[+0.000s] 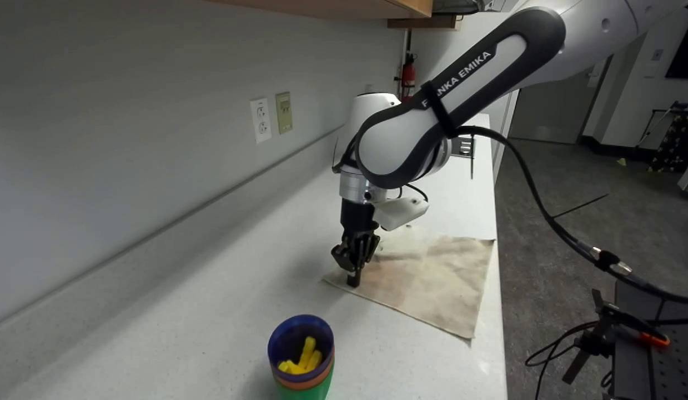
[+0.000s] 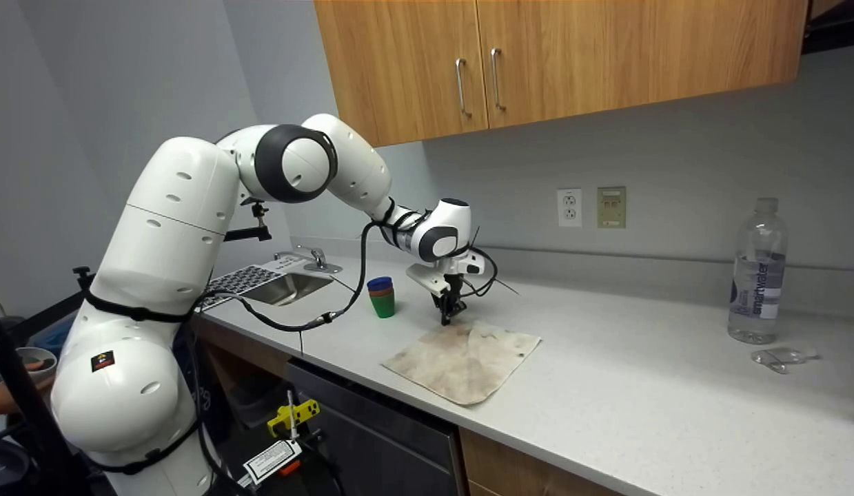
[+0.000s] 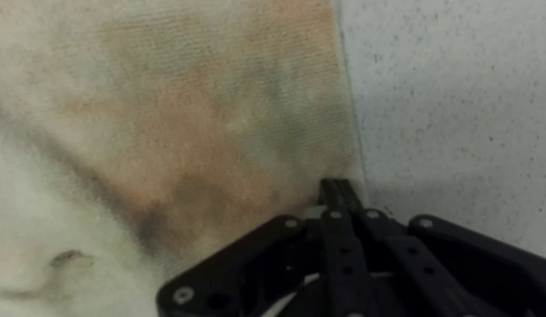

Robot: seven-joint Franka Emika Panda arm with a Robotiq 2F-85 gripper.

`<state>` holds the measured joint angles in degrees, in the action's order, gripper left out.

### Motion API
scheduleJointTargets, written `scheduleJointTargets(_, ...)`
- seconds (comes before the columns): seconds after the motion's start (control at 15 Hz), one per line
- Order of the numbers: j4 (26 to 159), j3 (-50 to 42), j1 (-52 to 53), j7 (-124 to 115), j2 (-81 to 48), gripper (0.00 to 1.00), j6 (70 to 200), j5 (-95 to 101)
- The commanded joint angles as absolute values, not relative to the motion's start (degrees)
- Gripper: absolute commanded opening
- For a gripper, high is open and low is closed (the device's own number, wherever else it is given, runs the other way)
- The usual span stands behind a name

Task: Unfold the towel on the table.

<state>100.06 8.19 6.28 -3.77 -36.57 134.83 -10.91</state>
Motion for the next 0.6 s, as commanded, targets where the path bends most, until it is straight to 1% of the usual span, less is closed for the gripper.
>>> scheduleJointTargets(0.0,94.4,8.3,6.9,-5.4,-40.7,0.00,136.7,-12.0)
scheduleJointTargets(0.2,95.4,8.2,7.3,-6.2,-39.5,0.00,135.9,-11.5)
scheduleJointTargets(0.53,102.2,7.9,8.1,-5.1,-33.2,0.00,131.5,-9.1)
